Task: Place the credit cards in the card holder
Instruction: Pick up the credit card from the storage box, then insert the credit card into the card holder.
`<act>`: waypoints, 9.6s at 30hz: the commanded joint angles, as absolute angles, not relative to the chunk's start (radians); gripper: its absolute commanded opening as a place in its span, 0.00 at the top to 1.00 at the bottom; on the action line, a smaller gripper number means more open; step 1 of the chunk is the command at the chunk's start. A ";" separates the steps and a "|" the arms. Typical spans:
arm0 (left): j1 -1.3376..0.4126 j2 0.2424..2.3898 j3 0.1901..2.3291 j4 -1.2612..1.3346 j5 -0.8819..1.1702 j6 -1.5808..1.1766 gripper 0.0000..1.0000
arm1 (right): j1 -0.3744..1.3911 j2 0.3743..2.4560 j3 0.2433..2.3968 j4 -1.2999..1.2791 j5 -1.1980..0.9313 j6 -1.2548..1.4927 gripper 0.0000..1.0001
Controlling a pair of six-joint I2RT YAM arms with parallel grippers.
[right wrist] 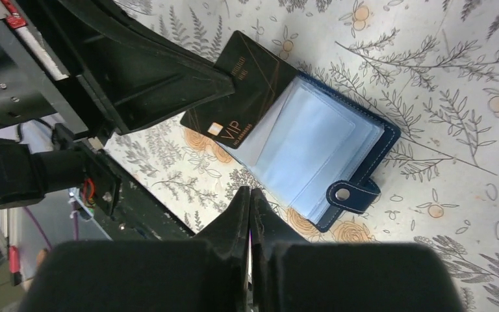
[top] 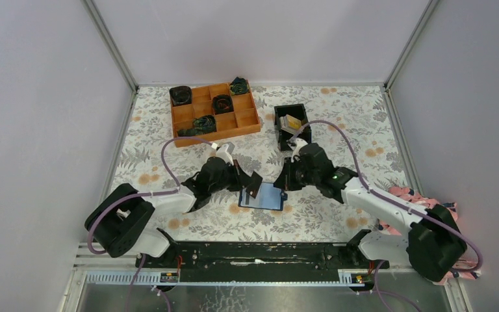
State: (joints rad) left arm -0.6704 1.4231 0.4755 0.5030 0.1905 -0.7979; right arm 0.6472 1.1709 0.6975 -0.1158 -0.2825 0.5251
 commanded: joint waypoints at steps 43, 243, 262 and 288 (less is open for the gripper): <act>-0.821 1.401 0.452 0.264 -0.214 -0.841 1.00 | 0.857 1.680 0.878 -0.112 0.209 0.637 1.00; -0.637 1.655 0.075 1.334 0.029 -1.168 1.00 | 0.823 1.629 0.633 -0.110 0.142 0.591 1.00; -0.636 1.585 0.095 1.168 -0.024 -1.203 1.00 | 0.823 1.641 0.630 -0.099 0.139 0.590 1.00; -0.641 1.679 0.138 1.177 0.003 -1.228 1.00 | 0.824 1.652 0.634 -0.097 0.137 0.586 1.00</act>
State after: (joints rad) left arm -0.6342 1.6508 0.1253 1.1500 0.0021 -1.2213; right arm 0.8268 1.5730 0.6888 0.0738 0.1623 0.6090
